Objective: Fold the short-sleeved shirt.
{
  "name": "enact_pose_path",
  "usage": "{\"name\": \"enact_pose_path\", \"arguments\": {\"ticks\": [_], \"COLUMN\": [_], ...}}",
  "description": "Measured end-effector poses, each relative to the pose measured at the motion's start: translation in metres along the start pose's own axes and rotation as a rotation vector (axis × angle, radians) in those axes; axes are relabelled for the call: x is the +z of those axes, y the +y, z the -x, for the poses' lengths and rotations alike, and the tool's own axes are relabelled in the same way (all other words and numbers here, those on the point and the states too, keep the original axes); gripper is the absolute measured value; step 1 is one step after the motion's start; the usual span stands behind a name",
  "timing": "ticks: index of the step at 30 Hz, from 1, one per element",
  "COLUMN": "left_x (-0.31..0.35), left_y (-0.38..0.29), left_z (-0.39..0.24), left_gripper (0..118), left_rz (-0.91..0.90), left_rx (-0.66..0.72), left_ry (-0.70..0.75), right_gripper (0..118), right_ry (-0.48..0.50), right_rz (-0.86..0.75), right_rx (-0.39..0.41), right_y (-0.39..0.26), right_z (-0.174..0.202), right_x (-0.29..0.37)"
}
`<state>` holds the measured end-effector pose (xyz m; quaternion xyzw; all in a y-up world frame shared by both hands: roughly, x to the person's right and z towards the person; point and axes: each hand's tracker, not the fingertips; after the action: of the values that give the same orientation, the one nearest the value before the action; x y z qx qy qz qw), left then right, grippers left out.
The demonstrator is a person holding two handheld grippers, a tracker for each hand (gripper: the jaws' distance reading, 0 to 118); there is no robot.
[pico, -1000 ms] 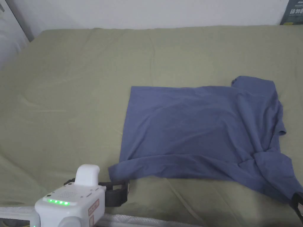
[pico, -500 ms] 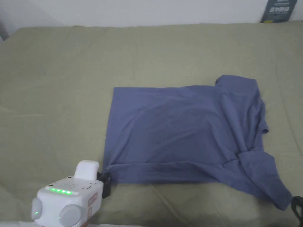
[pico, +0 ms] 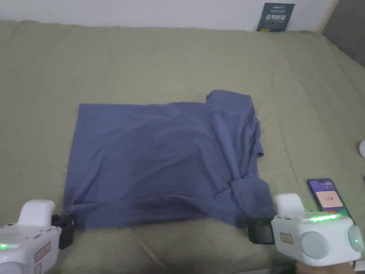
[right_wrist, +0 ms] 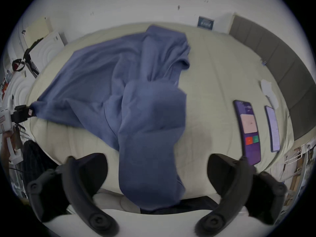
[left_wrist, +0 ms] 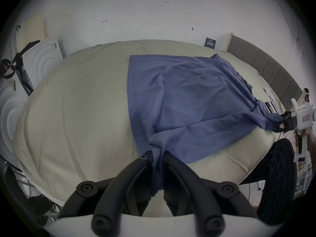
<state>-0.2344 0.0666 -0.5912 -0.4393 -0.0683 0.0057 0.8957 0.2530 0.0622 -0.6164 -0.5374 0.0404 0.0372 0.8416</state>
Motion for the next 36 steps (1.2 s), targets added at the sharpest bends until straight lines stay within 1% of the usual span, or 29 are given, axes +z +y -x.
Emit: {"name": "enact_pose_path", "arguments": {"ticks": [1, 2, 3, 4, 6, 8, 9, 10, 13, 15, 16, 17, 19, 20, 21, 22, 24, 25, 26, 27, 28, 29, 30, 31, 32, 33, 34, 35, 36], "left_x": [0.000, 0.000, 0.001, 0.005, 0.011, 0.015, 0.018, 0.021, 0.020, 0.020, 0.021, 0.016, 0.001, -0.014, -0.026, -0.044, -0.073, -0.090, -0.105, -0.115, -0.129, -0.135, -0.134, -0.129, -0.112, -0.096, -0.074, -0.051, -0.033], "left_y": [-0.001, -0.001, 0.000, 0.003, 0.007, 0.013, 0.017, 0.022, 0.044, 0.064, 0.079, 0.093, 0.118, 0.135, 0.146, 0.160, 0.179, 0.186, 0.192, 0.193, 0.193, 0.193, 0.193, 0.191, 0.178, 0.172, 0.160, 0.141, 0.119], "left_z": [0.000, 0.001, 0.002, 0.001, 0.005, 0.012, 0.015, 0.019, 0.037, 0.042, 0.038, 0.041, 0.043, 0.045, 0.046, 0.047, 0.041, 0.039, 0.039, 0.038, 0.042, 0.044, 0.043, 0.040, 0.044, 0.041, 0.036, 0.029, 0.026], "left_gripper": [11, 11, 11, 11, 11, 10, 10, 10, 10, 10, 10, 10, 10, 10, 10, 10, 10, 10, 10, 11, 14, 19, 35, 74, 107, 114, 114, 114, 114], "left_rz": [0.005, 0.012, 0.012, 0.014, 0.024, 0.028, 0.000, -0.007, -0.068, -0.120, -0.130, -0.143, -0.146, -0.128, -0.107, -0.078, -0.008, 0.027, 0.057, 0.070, 0.056, 0.085, 0.140, 0.164, 0.088, 0.018, -0.044, -0.152, -0.218], "left_rx": [0.000, 0.005, 0.012, 0.021, 0.052, 0.096, 0.130, 0.163, 0.261, 0.318, 0.347, 0.389, 0.402, 0.423, 0.460, 0.484, 0.485, 0.474, 0.476, 0.502, 0.514, 0.545, 0.533, 0.491, 0.421, 0.378, 0.332, 0.293, 0.267], "left_ry": [-0.001, -0.005, -0.002, -0.004, -0.034, -0.123, -0.128, -0.163, -0.268, -0.274, -0.288, -0.295, -0.245, -0.226, -0.202, -0.167, -0.084, -0.065, -0.050, -0.053, -0.089, -0.117, -0.083, -0.062, -0.070, -0.064, -0.057, -0.063, -0.090], "right_gripper": [106, 76, 16, 9, 9, 9, 9, 9, 9, 9, 9, 9, 9, 9, 9, 9, 9, 10, 14, 44, 44, 56, 79, 106, 117, 117, 117, 118, 118], "right_ry": [0.000, 0.001, 0.015, 0.042, 0.120, 0.171, 0.207, 0.250, 0.348, 0.397, 0.431, 0.460, 0.484, 0.463, 0.425, 0.383, 0.345, 0.308, 0.280, 0.275, 0.244, 0.200, 0.198, 0.189, 0.177, 0.177, 0.159, 0.128, 0.120], "right_rz": [-0.023, -0.036, -0.047, -0.070, -0.079, -0.090, -0.103, -0.111, -0.156, -0.189, -0.196, -0.190, -0.177, -0.180, -0.158, -0.096, -0.038, -0.008, 0.010, 0.003, -0.008, -0.020, -0.040, -0.066, -0.126, -0.168, -0.222, -0.288, -0.349], "right_rx": [-0.003, -0.005, -0.014, -0.042, -0.089, -0.145, -0.178, -0.204, -0.253, -0.277, -0.305, -0.351, -0.384, -0.378, -0.390, -0.400, -0.399, -0.396, -0.385, -0.378, -0.369, -0.354, -0.329, -0.299, -0.272, -0.248, -0.219, -0.188, -0.169], "right_y": [0.000, 0.000, 0.001, 0.003, 0.005, 0.011, 0.016, 0.023, 0.056, 0.085, 0.102, 0.120, 0.153, 0.170, 0.184, 0.201, 0.220, 0.228, 0.234, 0.235, 0.234, 0.227, 0.221, 0.214, 0.204, 0.195, 0.177, 0.156, 0.136], "right_z": [0.001, 0.002, 0.001, 0.000, -0.006, -0.013, -0.022, -0.027, -0.044, -0.056, -0.063, -0.075, -0.086, -0.089, -0.086, -0.087, -0.085, -0.087, -0.084, -0.083, -0.082, -0.076, -0.076, -0.076, -0.079, -0.080, -0.075, -0.066, -0.058], "right_x": [0.001, 0.002, 0.003, 0.007, 0.013, 0.022, 0.032, 0.037, 0.059, 0.068, 0.069, 0.063, 0.046, 0.032, 0.022, -0.001, -0.035, -0.059, -0.074, -0.083, -0.088, -0.081, -0.076, -0.065, -0.053, -0.043, -0.022, -0.001, 0.014]}}
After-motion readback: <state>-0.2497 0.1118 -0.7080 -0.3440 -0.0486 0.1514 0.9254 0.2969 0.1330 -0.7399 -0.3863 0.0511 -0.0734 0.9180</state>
